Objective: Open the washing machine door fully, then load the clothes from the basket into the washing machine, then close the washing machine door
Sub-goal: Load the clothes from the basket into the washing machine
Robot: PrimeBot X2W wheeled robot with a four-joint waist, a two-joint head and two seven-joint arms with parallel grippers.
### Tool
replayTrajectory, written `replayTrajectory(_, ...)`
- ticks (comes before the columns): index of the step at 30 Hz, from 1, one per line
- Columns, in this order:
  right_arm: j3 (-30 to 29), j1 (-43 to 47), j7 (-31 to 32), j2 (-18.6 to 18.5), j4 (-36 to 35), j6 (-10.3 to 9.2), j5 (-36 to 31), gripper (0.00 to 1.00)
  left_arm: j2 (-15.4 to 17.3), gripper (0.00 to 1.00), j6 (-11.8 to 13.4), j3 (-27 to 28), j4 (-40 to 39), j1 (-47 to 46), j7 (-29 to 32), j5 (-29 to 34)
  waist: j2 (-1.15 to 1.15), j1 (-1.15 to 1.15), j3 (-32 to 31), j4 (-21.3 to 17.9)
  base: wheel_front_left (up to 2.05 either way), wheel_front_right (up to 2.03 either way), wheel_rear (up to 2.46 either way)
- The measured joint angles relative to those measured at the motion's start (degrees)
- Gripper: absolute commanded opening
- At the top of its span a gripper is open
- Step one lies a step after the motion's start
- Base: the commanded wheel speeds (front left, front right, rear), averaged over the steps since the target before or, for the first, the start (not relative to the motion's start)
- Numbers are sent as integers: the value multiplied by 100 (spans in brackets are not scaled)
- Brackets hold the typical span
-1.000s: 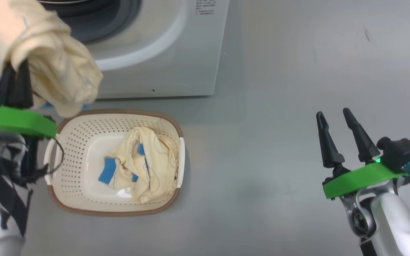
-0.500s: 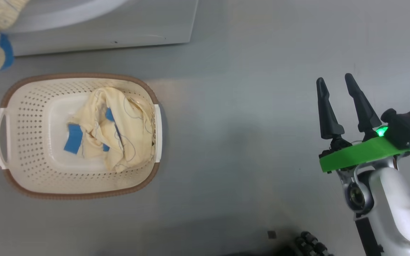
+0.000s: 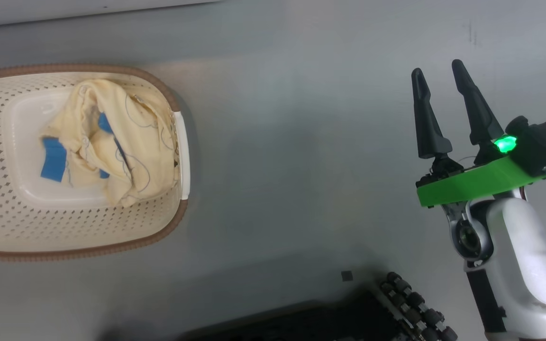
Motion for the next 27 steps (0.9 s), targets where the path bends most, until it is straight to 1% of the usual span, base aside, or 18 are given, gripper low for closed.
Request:
replayTrajectory(3,48,-14,0,10,8,0,2,100,118,0,1,-126,363,-530,-85,9,0,-1,74,-90,0,0,0)
replayTrajectory(6,123,-25,0,10,34,0,36,100,131,0,1,-352,659,-842,-83,59,0,-2,119,-151,0,0,0)
replayTrajectory(12,237,-86,0,14,44,0,164,100,122,0,-18,-757,1295,-958,-87,59,0,-1,194,-250,0,0,0)
replayTrajectory(13,238,-86,0,14,47,0,183,100,123,0,-19,-890,1461,-1014,-102,58,0,-1,223,-275,0,0,0)
replayTrajectory(19,245,-86,0,14,52,0,185,100,114,0,-22,-1115,1801,-1295,-215,52,0,-1,310,-308,0,0,0)
replayTrajectory(20,252,-86,0,14,53,0,185,100,112,36,-22,-1152,1858,-1331,-238,45,0,-1,322,-309,0,0,0)
replayTrajectory(21,257,-86,0,14,58,0,186,100,112,78,-22,-1205,1906,-1355,-266,29,0,-1,333,-309,0,0,0)
replayTrajectory(22,261,-87,0,14,59,0,186,100,112,100,-22,-1255,1948,-1365,-293,15,0,-1,343,-308,0,0,0)
replayTrajectory(27,259,-93,0,14,67,0,219,100,67,100,-22,-1380,2164,-1438,-390,-64,0,-1,377,-273,0,0,0)
